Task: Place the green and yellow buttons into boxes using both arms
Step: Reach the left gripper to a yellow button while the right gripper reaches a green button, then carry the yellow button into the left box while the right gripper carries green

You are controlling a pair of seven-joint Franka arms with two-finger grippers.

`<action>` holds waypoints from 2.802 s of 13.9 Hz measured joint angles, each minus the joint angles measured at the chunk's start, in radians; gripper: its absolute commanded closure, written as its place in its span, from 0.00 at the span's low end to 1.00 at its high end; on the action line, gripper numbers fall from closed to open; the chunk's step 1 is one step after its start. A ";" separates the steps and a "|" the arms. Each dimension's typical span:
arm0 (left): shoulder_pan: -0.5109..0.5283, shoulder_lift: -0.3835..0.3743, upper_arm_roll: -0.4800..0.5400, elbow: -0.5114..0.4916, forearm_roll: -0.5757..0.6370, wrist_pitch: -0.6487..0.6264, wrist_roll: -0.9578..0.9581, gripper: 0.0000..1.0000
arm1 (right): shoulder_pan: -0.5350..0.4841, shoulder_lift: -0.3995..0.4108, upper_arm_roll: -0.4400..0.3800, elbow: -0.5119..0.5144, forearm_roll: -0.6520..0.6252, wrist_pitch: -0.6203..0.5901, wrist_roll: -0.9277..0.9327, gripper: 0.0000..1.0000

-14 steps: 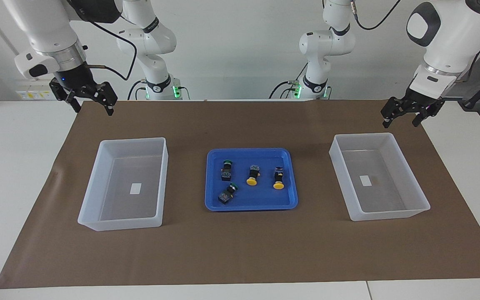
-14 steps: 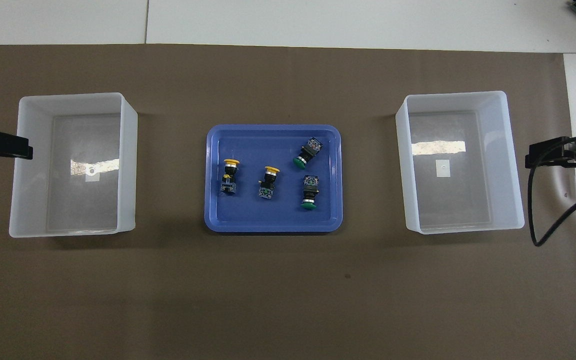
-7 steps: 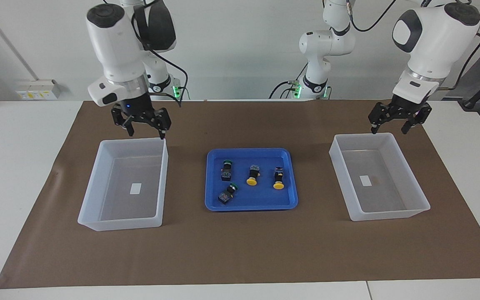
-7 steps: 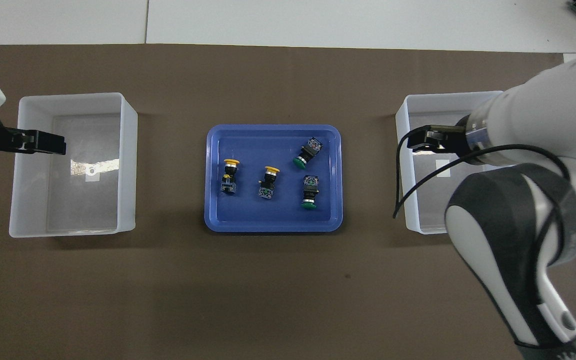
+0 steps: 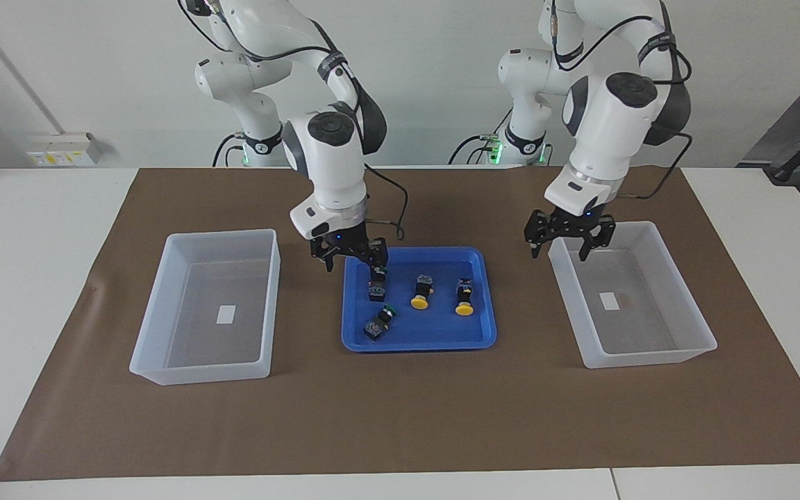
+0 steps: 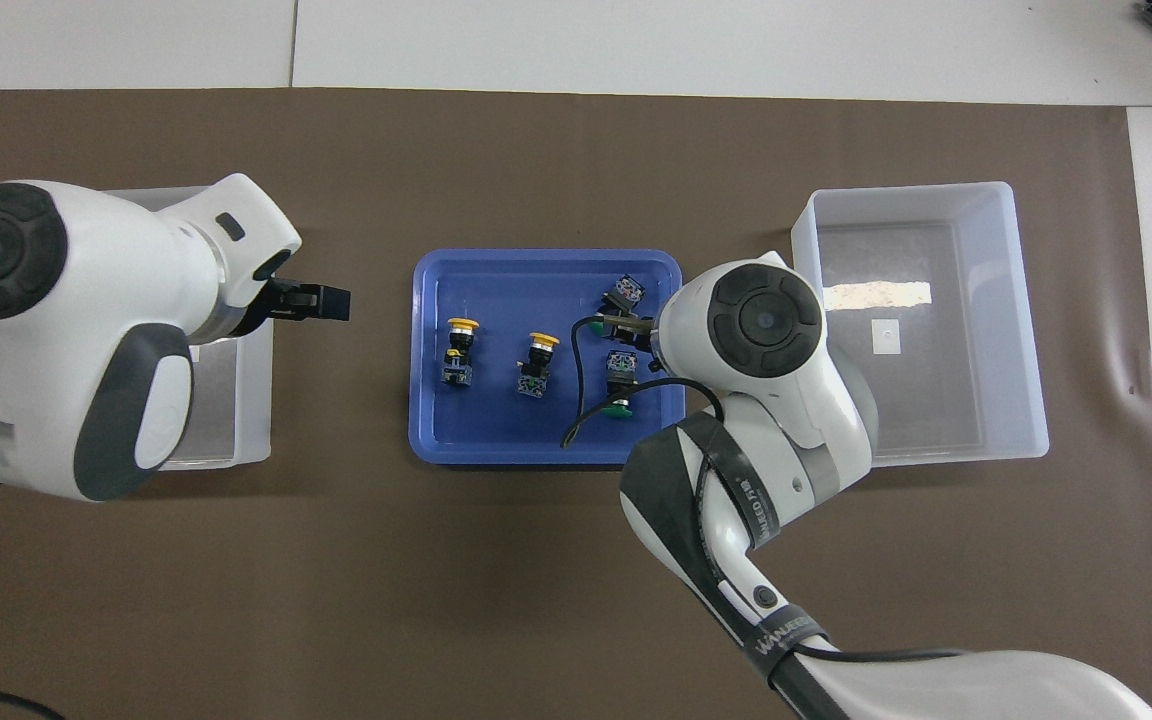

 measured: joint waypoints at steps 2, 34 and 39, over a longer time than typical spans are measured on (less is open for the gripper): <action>-0.049 0.035 -0.001 -0.021 0.000 0.067 -0.031 0.00 | 0.023 0.002 0.000 -0.040 0.023 0.026 0.015 0.00; 0.114 0.023 0.046 -0.044 0.000 0.170 0.046 1.00 | -0.469 -0.137 -0.024 -0.014 0.097 -0.142 -0.758 1.00; 0.266 0.036 0.046 -0.051 0.000 0.204 0.199 1.00 | -0.506 0.013 -0.022 -0.063 0.097 0.079 -0.789 0.71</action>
